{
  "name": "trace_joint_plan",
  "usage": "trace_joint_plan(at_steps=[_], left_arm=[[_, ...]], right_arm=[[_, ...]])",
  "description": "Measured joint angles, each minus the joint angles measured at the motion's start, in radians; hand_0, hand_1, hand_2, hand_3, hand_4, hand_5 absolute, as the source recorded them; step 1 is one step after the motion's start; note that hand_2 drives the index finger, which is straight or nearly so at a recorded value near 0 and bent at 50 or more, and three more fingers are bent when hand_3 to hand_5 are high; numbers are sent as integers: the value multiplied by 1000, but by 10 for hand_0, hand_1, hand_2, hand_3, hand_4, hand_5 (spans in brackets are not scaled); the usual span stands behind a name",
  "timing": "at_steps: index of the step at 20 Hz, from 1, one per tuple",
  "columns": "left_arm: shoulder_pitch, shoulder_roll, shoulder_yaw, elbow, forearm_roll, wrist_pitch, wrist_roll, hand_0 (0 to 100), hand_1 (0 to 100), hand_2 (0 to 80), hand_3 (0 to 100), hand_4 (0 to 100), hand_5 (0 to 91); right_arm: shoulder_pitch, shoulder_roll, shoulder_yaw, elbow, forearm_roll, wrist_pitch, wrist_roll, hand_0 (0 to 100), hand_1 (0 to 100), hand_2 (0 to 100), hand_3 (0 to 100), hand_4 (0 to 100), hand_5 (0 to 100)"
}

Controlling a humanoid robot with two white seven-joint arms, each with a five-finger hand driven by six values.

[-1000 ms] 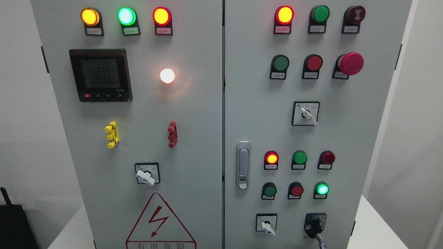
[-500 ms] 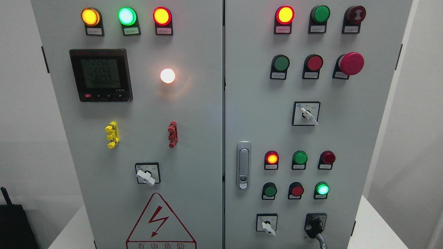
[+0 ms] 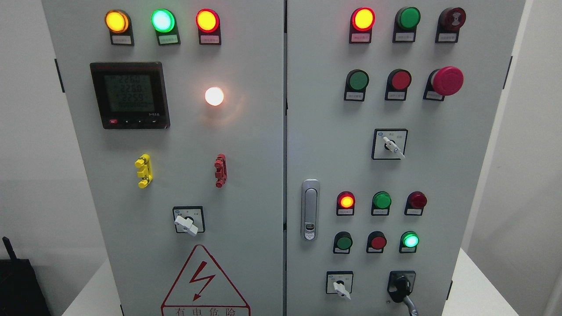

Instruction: Trip black knob to open circuit

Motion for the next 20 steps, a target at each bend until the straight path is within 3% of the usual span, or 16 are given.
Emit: trace_joint_plan(at_steps=[20], left_arm=[[0,0,0,0,0,0,0,120,389,0,0,0,0]], right_arm=[[22,-3,-37,-15,0,-15,6,1000,1000,0,1000,1000,903]])
